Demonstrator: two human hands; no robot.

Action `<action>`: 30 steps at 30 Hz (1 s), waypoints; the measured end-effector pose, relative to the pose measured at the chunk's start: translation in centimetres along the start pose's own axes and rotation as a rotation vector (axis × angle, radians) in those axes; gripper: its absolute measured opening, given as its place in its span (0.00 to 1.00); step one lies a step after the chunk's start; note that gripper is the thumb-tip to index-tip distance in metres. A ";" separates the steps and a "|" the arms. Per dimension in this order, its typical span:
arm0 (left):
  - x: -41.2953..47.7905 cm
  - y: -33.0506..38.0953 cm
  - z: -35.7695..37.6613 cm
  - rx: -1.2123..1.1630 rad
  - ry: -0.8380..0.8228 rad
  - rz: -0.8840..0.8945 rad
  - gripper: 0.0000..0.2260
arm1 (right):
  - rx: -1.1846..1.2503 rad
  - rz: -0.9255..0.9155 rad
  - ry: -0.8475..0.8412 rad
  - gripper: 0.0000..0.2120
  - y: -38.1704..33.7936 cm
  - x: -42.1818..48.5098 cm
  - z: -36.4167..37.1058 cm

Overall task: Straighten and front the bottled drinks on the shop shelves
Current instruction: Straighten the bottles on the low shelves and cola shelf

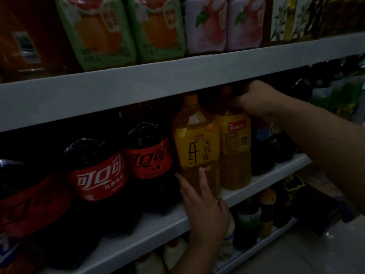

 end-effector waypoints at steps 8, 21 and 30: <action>-0.4 -0.1 -0.5 0.037 0.044 0.008 0.42 | -0.020 0.015 0.253 0.22 0.1 0.1 1.3; -1.6 -0.5 0.1 0.139 -0.043 0.032 0.38 | -0.145 -0.068 0.511 0.18 0.3 -0.4 1.7; -2.3 0.3 0.9 0.222 -0.134 0.008 0.40 | -0.440 0.182 0.772 0.23 0.1 -0.3 2.4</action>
Point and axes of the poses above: each hand's wrist, its own x-axis towards the middle knuckle, its own z-axis out of the palm, y = z × x, the point moved 4 cm from there along x, towards the middle knuckle, and after that the axes turned 12 degrees about y, right-handed, at the moved point
